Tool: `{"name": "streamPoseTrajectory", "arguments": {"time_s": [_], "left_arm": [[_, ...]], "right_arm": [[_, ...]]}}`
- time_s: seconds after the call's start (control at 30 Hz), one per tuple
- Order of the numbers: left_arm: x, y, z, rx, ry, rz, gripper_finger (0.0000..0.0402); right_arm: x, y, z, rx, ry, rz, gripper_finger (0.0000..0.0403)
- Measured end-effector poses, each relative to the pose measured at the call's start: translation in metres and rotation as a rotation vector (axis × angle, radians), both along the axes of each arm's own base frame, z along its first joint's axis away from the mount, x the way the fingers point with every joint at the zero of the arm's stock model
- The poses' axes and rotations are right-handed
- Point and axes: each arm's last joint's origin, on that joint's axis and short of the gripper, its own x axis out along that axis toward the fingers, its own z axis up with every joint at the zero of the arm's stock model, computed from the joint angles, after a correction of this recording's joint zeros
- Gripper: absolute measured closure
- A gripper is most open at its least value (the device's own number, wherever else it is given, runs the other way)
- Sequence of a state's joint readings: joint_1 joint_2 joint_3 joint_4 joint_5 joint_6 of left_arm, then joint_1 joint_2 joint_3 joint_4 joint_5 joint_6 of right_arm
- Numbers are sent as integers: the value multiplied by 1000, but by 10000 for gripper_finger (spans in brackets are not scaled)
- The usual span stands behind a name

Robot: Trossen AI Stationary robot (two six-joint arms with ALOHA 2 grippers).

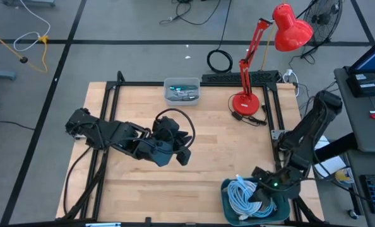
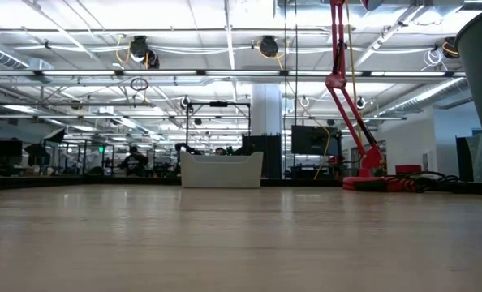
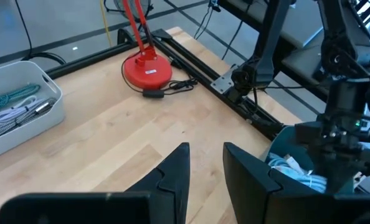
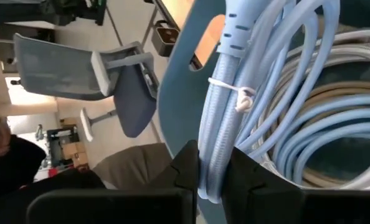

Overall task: Pick & Place USB Port
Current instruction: Put the blue hdmi cable into the blue bin

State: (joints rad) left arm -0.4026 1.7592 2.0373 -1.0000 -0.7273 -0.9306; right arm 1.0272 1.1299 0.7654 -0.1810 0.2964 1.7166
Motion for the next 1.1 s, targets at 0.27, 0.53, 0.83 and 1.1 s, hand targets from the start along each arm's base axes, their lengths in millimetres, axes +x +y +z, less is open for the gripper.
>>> {"name": "streamPoseTrajectory", "arguments": {"time_s": [0.27,0.53,0.83,1.1], "left_arm": [[0,-1,0,-3,-2,-1,305],[0,-1,0,-4,-4,-3,305],[-1,-3,0,-3,-5,-10,305],[-1,-4,0,-3,-5,-13,305]], "right_arm": [[6,8,-12,-8,46,-8,372],[3,9,-31,2,169,13,373],[-9,-1,-40,-58,383,53,376],[-12,-4,-42,-75,429,74,354]]}}
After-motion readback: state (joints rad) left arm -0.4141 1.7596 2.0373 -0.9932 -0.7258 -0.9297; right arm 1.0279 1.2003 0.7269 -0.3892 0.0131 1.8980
